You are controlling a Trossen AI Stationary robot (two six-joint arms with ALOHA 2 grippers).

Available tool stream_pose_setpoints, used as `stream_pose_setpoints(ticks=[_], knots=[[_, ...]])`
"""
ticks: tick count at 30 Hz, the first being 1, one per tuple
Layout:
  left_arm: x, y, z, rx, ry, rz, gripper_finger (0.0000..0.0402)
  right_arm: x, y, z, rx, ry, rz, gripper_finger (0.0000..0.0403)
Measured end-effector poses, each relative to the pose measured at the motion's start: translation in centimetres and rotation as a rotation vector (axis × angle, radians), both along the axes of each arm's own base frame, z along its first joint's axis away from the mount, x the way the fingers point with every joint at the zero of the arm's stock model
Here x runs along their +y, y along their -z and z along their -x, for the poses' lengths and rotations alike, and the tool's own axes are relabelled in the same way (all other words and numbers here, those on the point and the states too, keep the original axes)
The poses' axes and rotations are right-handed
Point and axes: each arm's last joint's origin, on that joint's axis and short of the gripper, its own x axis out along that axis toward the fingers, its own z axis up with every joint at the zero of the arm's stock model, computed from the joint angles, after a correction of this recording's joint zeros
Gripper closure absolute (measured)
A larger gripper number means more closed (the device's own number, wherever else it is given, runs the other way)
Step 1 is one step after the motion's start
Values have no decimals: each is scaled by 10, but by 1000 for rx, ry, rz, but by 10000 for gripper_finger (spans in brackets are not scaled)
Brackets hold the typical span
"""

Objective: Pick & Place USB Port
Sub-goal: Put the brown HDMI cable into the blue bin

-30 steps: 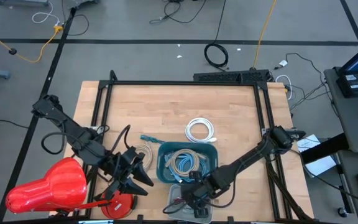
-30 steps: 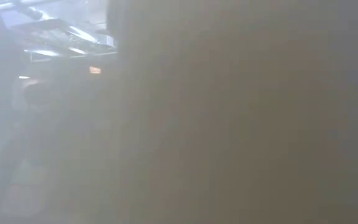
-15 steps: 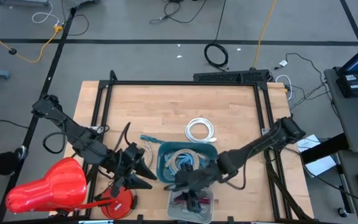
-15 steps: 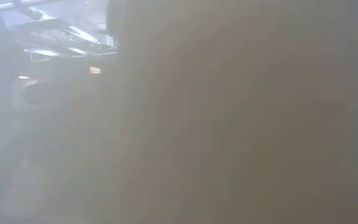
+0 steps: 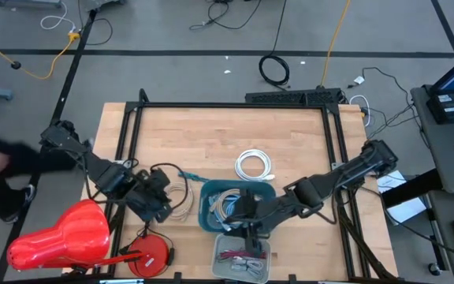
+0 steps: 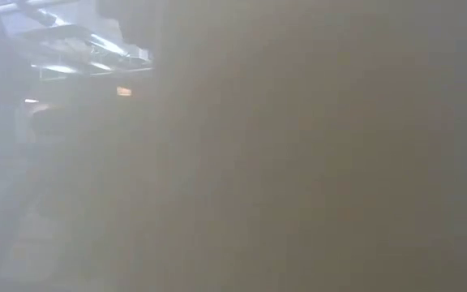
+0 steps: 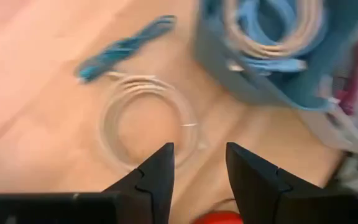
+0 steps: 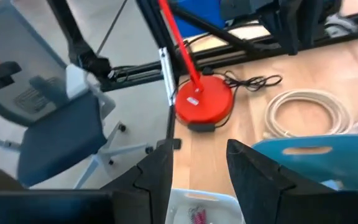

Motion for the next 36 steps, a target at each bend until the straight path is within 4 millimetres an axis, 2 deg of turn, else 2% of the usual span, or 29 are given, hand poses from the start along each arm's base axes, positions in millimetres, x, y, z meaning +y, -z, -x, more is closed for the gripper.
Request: stream_pose_setpoints(ticks=[7,20,26,33,36], knots=[[5,7,3,26,-100,-23,265,-2,-3,3,-7,30,8,262],[28,41,14,222,-313,-42,266,-7,1,4,34,149,25,262],[38,59,18,185,-348,7,266,-12,2,2,36,157,35,262],[70,93,37,120,-498,156,266,-22,-3,0,16,162,70,262],[80,104,39,79,-546,230,266,-27,-3,-1,11,150,112,262]])
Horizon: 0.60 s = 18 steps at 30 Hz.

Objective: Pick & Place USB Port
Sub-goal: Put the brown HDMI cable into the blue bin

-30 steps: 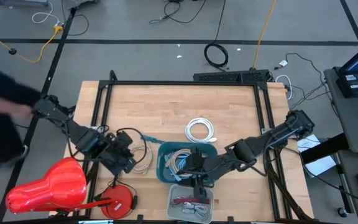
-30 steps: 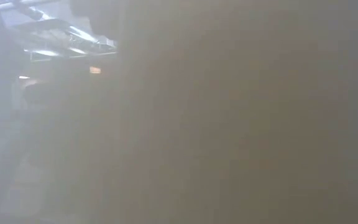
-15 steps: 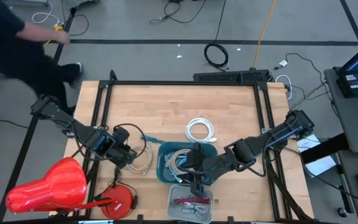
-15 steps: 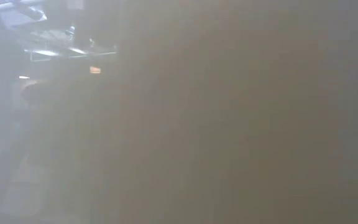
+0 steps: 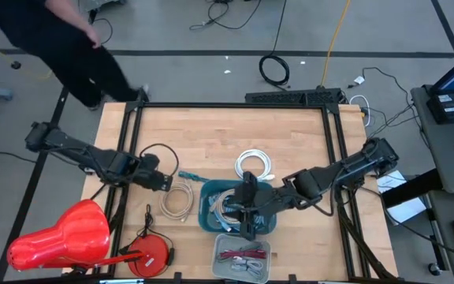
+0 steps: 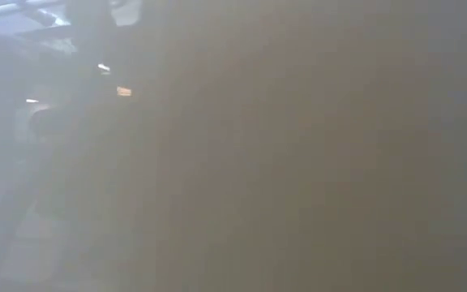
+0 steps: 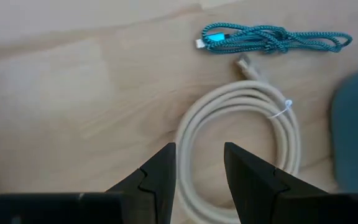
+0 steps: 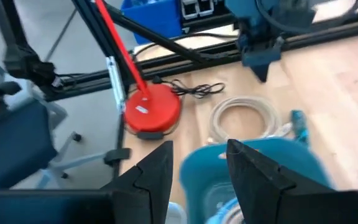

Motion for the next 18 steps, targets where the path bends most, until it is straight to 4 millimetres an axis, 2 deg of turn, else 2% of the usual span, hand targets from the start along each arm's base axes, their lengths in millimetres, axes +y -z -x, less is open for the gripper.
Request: stream_pose_setpoints(ticks=[3,6,13,18], knots=[[7,11,-5,-59,49,32,266,-8,-3,-1,-13,-2,40,261],[10,17,-14,-116,233,28,266,-15,-5,1,-1,-13,87,261],[16,38,-6,171,375,80,266,-40,-26,13,-56,2,152,261],[14,46,-17,164,385,109,266,-57,-37,24,-85,0,225,261]])
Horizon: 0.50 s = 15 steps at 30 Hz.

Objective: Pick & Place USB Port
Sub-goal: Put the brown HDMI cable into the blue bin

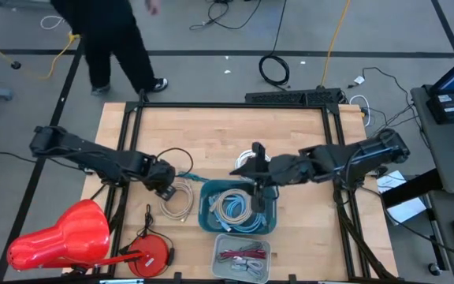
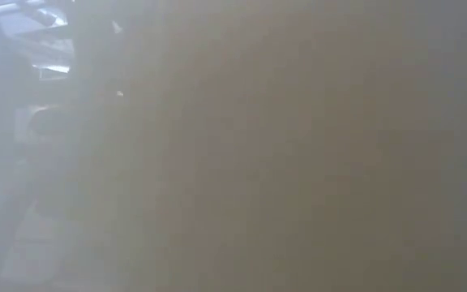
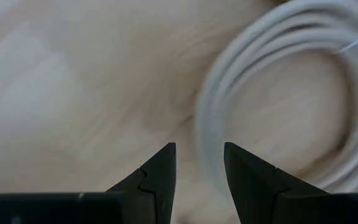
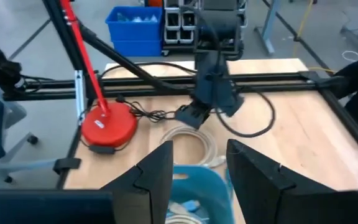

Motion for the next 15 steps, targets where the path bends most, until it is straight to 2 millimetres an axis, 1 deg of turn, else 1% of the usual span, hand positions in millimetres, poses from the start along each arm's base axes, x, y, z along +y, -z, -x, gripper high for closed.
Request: stream_pose_setpoints(ticks=[4,6,12,15], knots=[[-2,4,-9,-30,-28,31,266,-13,0,7,-2,35,-8,261],[-2,7,-12,-24,-28,32,266,-18,4,9,-3,46,-4,261],[-4,24,-20,59,-12,28,266,-27,20,14,-50,91,-76,261],[-4,32,-24,98,-12,17,266,-30,27,18,-85,81,-113,261]])
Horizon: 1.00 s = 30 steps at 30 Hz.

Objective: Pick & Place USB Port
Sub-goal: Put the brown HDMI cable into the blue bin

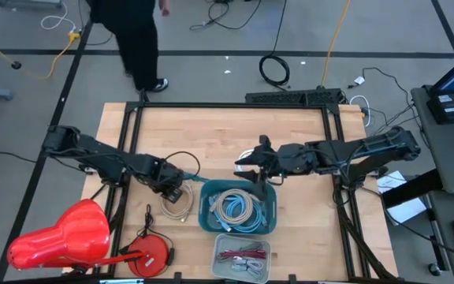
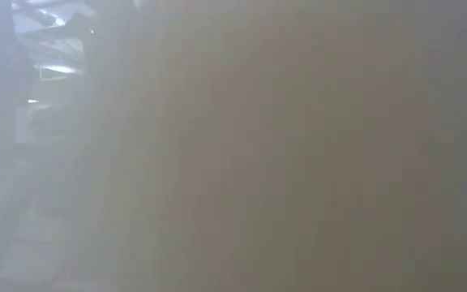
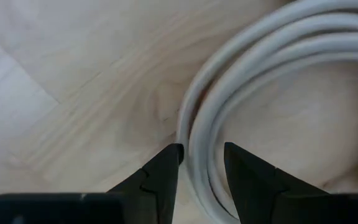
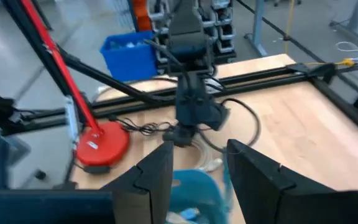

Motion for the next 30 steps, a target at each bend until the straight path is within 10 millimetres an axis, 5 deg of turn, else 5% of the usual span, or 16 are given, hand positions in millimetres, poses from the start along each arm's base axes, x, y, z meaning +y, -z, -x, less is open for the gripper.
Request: stream_pose_setpoints(ticks=[3,7,12,18,23,26,30], knots=[[0,5,-2,32,-29,-10,279,-1,5,4,-37,-10,-58,261],[2,6,0,59,-50,-12,373,-4,3,12,-80,-2,-78,261],[6,-13,5,95,-65,-8,384,-6,-1,21,-93,-3,-81,261],[-1,-95,-3,-26,-24,-70,391,-7,-5,29,-86,-2,-79,261],[-13,-176,-23,-316,25,-134,391,-9,-2,34,-30,1,-65,261],[-18,-206,-48,-419,45,-184,391,-10,1,39,14,30,-52,261],[-23,-219,-94,-461,131,-225,391,-14,1,48,55,84,-39,261]])
